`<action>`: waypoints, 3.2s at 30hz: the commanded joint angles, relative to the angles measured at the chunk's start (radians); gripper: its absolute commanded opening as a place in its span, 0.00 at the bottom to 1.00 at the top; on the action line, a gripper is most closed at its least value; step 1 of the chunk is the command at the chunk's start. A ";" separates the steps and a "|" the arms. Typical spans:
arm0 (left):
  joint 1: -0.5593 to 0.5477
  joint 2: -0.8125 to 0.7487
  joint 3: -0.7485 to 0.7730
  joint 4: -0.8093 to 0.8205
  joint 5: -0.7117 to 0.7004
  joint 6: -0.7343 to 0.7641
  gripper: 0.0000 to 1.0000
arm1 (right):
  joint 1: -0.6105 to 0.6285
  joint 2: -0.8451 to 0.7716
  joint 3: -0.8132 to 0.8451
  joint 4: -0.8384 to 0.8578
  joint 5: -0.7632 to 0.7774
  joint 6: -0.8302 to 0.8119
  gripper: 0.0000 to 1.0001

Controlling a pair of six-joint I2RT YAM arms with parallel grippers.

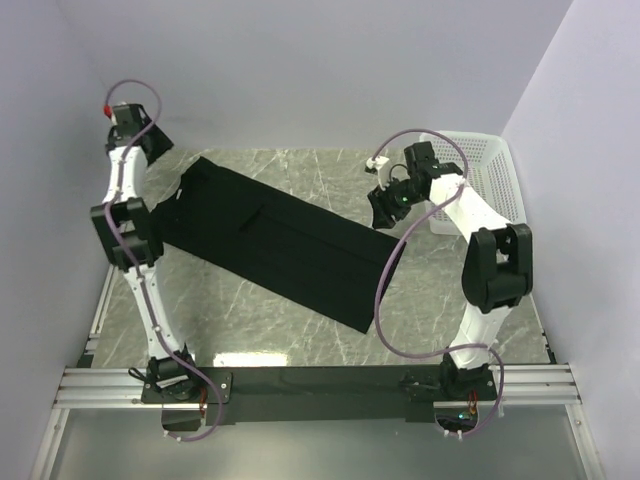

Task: Fold and stack the t-shirts
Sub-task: Fold the tshirt

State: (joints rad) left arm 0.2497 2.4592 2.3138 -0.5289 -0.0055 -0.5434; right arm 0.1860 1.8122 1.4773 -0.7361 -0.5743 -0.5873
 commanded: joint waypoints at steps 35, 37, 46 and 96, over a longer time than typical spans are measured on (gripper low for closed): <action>0.180 -1.499 -1.424 0.006 0.257 -0.029 0.80 | 0.263 0.707 0.899 -0.193 0.340 0.113 0.63; 0.180 -1.499 -1.424 0.006 0.260 -0.029 0.80 | 0.264 0.714 0.908 -0.206 0.332 0.112 0.63; 0.180 -1.493 -1.420 0.001 0.263 -0.029 0.80 | 0.270 0.756 0.950 -0.249 0.315 0.110 0.63; 0.181 -1.435 -1.544 0.122 0.349 -0.102 0.79 | 0.059 0.604 0.646 -0.108 0.303 0.337 0.00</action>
State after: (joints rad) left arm 0.4267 1.0031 0.7944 -0.4774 0.2989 -0.6117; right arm 0.2577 2.4699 2.1662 -0.8597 -0.3397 -0.2546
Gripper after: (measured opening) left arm 0.790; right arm 0.010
